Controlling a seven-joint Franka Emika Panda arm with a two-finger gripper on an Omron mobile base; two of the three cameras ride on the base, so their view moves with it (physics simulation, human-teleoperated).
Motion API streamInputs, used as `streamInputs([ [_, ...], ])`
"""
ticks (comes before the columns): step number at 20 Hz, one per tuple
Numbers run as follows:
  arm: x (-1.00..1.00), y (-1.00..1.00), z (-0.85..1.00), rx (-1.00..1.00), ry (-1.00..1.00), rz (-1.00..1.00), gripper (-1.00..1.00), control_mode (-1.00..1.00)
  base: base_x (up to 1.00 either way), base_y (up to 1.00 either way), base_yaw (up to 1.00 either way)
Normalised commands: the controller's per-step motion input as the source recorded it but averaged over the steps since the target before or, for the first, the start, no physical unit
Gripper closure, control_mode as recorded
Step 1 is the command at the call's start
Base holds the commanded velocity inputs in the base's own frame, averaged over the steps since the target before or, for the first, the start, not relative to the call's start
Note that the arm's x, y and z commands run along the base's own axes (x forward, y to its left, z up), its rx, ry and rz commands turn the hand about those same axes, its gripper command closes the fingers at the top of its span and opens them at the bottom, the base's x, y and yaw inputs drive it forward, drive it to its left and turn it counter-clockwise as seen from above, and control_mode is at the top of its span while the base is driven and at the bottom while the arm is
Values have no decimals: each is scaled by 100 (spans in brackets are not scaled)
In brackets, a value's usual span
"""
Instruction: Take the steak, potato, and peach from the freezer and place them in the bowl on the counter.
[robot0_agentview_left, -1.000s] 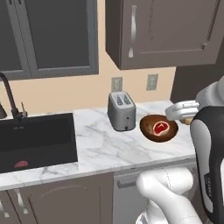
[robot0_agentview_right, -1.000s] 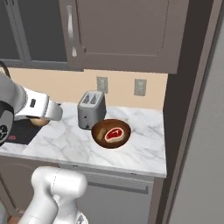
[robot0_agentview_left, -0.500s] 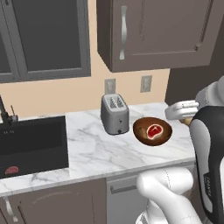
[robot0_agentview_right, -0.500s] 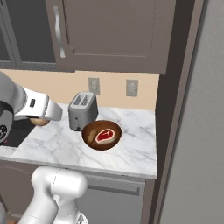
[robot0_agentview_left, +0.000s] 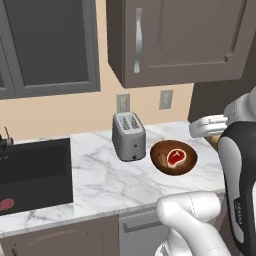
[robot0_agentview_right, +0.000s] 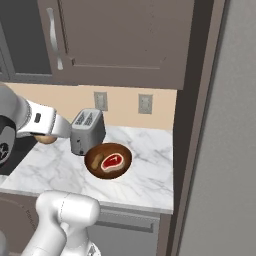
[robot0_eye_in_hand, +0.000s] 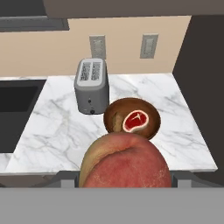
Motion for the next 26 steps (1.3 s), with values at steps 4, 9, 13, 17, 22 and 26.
streamInputs([
  [4, 0, 0, 0, 0, 0, 0, 100, 100, 37, -4, 0],
  [9, 8, 0, -1, 0, 0, 0, 100, -100, 31, 0, 0],
  [13, 36, -4, -18, 0, 3, 0, 100, -100, 0, 0, 0],
  [17, 45, -9, -32, 0, 6, 0, 100, -100, 0, 0, 0],
  [22, 50, -9, -48, 0, 5, 0, 100, -100, 0, 0, 0],
  [26, 38, -10, -69, 0, 4, 0, 100, -100, 0, 0, 0],
])
